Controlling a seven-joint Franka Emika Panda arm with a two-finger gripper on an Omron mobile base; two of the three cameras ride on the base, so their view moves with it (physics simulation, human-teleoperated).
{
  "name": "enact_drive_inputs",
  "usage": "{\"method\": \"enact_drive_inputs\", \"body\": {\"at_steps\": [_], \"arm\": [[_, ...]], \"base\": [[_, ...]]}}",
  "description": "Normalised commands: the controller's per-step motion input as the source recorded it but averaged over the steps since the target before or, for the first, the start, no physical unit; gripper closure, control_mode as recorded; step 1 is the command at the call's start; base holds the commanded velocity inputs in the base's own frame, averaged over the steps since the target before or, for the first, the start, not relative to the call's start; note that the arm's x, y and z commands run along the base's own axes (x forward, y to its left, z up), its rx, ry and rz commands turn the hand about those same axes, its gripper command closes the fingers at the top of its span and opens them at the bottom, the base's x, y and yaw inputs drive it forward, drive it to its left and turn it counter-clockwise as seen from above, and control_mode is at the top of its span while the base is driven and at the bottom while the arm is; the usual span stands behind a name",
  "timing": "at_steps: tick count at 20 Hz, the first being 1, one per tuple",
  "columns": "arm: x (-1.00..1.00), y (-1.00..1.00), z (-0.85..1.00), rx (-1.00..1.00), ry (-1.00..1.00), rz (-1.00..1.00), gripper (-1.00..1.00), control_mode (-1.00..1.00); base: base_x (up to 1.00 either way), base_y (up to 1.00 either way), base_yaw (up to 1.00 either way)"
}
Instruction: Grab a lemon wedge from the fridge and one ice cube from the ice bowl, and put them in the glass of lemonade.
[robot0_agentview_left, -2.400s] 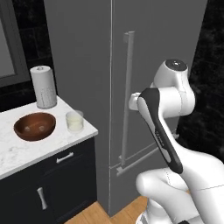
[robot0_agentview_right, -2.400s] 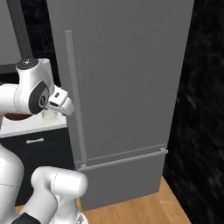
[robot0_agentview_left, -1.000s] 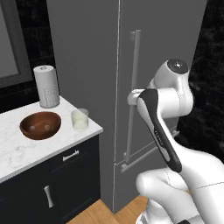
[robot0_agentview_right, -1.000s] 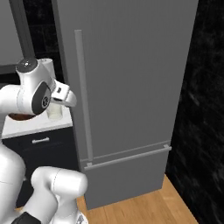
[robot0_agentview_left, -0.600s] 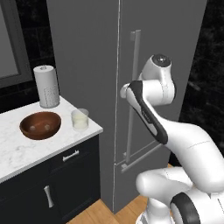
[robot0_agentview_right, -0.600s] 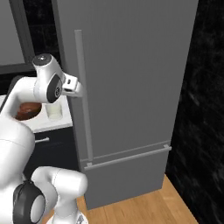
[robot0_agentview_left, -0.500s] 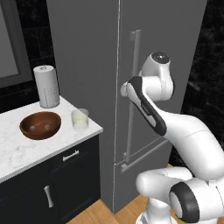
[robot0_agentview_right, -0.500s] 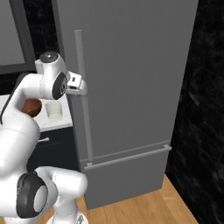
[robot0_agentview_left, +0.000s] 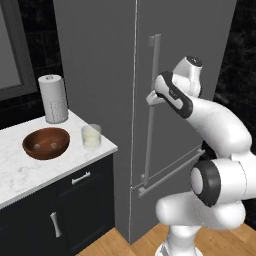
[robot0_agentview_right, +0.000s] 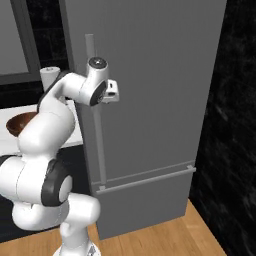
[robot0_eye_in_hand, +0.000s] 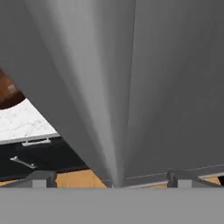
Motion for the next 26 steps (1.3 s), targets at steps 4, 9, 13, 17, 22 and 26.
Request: {"method": "enact_drive_inputs", "body": {"at_steps": [4,9,13,17,22,26], "arm": [[0.90,0.01,-0.40,0.00,0.00,0.29,-1.00,-1.00],[0.64,0.15,-0.30,0.00,0.00,0.22,-1.00,-1.00],[0.08,0.38,-0.23,0.00,-0.08,0.04,-1.00,-1.00],[-0.29,0.34,-0.14,0.00,-0.27,-0.02,-1.00,-1.00],[0.15,0.46,-0.02,0.00,-0.19,-0.08,-1.00,-1.00],[0.72,0.58,-0.09,0.00,0.00,-0.14,-1.00,-1.00]], "base": [[0.00,0.00,0.00],[0.00,0.00,0.00],[0.00,0.00,0.00],[0.00,0.00,0.00],[0.00,0.00,0.00],[0.00,0.00,0.00]]}}
